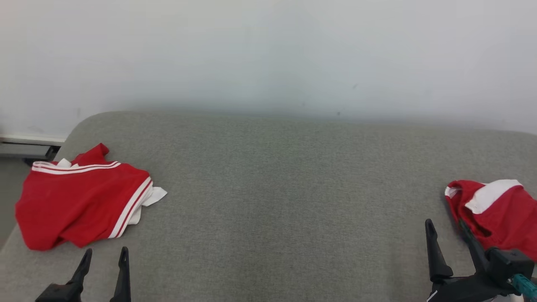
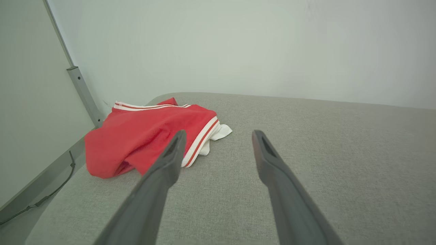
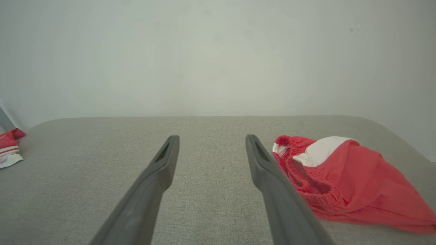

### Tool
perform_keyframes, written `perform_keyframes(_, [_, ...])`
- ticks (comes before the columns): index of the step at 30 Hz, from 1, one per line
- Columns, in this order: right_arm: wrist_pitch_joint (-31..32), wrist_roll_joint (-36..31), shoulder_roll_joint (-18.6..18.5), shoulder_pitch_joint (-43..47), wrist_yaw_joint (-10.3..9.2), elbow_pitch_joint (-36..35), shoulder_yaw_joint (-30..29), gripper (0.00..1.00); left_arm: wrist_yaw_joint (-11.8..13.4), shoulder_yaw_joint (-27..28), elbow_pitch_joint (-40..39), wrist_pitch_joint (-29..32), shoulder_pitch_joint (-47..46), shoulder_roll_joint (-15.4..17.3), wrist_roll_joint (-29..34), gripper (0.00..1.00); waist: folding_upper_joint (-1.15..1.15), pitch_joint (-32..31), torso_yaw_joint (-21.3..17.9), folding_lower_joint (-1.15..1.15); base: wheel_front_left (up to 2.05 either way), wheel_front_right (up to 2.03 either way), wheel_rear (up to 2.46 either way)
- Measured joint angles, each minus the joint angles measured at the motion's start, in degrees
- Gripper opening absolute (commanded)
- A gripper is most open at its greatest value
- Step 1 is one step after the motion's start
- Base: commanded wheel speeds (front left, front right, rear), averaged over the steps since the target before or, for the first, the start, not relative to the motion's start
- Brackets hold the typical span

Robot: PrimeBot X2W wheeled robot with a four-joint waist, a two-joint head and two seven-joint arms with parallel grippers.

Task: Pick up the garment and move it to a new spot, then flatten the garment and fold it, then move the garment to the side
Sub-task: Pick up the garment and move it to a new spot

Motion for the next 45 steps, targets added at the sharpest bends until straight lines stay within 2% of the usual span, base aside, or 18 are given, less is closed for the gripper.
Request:
perform_keyframes(14, [1.57, 0.6, 0.25, -0.51, 0.87, 2.24, 1.35, 1.0, 0.01, 1.99, -0.1, 1.99, 0.14, -0.03, 0.01, 1.0, 0.0, -0.82, 11.17, 0.0, 0.0, 0.0, 0.0])
perform_keyframes(22, [3.63, 0.57, 0.47, -6.25, 1.88, 3.68, 3.74, 1.0, 0.05, 6.78, -0.64, 1.97, 1.71, 0.03, -0.1, 1.0, 0.0, -0.23, 16.62, 0.0, 0.0, 0.0, 0.0])
perform_keyframes(29, [4.54, 0.52, 0.56, -8.2, 2.9, 6.01, 4.97, 1.0, 0.05, 9.93, -1.19, 1.88, 2.49, -1.03, -0.09, 1.0, 0.0, 0.64, 18.28, 0.0, 0.0, 0.0, 0.0])
perform_keyframes(45, [5.09, 0.52, 1.07, -11.18, 4.9, 8.53, 6.48, 1.0, 0.05, 11.01, -2.07, 1.93, 2.71, -3.22, -0.54, 1.0, 0.0, 1.51, 18.8, 0.0, 0.0, 0.0, 0.0])
